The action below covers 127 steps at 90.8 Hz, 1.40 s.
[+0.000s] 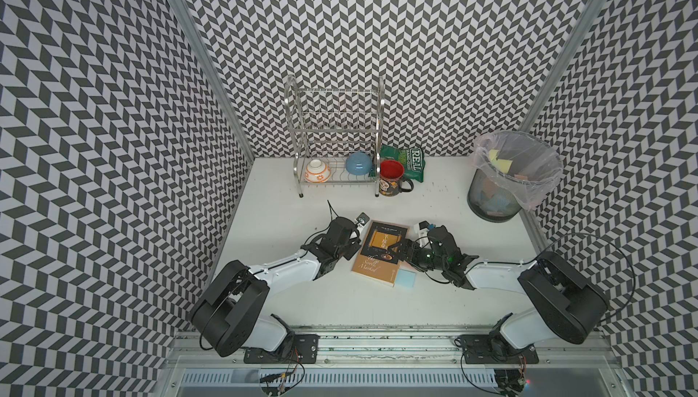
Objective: Peel off the used sticky note
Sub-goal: Open the book at the center of the board.
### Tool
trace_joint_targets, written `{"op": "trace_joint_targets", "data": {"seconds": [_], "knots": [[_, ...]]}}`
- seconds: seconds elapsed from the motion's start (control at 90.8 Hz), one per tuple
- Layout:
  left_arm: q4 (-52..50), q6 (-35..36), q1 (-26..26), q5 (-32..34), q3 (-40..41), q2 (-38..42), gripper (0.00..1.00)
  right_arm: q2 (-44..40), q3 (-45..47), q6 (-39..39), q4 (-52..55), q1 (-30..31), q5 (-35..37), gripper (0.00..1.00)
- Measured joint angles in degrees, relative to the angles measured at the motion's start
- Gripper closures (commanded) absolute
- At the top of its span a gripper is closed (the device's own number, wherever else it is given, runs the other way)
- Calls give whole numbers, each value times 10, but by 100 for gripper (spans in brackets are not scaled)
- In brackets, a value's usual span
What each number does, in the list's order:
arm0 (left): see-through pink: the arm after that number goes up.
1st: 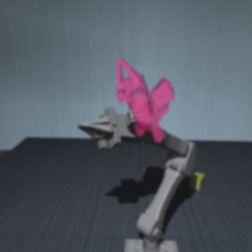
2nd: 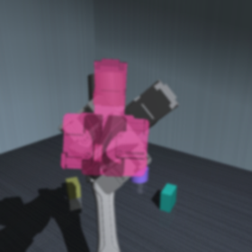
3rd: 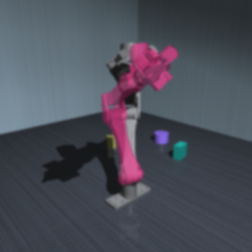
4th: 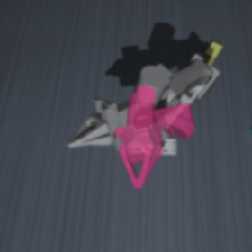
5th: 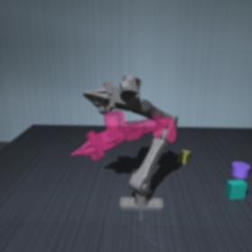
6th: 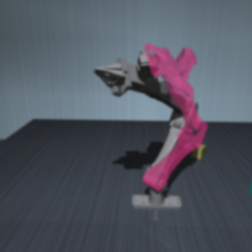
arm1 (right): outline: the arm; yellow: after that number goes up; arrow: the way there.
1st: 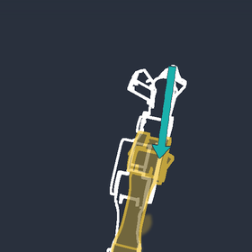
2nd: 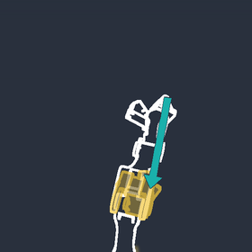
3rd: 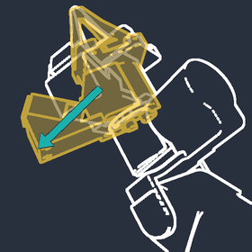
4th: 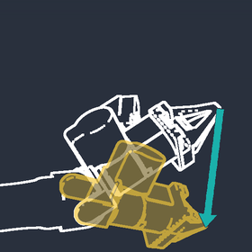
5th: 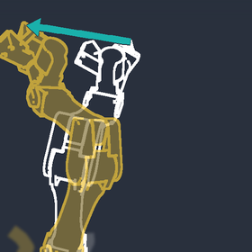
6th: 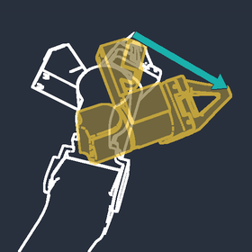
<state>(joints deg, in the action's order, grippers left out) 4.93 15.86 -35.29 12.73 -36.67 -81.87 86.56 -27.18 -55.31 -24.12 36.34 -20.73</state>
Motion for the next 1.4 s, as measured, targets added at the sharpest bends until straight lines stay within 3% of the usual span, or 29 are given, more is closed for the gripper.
{"op": "trace_joint_targets", "data": {"seconds": [0.353, 1.399], "knots": [[7, -3, 4, 16, -11, -104, 62, -8, 0, 11, 29, 5, 10, 12], [-11, -12, -34, 11, -35, -120, 64, 16, -18, 11, 26, 15, 15, 13]]}}
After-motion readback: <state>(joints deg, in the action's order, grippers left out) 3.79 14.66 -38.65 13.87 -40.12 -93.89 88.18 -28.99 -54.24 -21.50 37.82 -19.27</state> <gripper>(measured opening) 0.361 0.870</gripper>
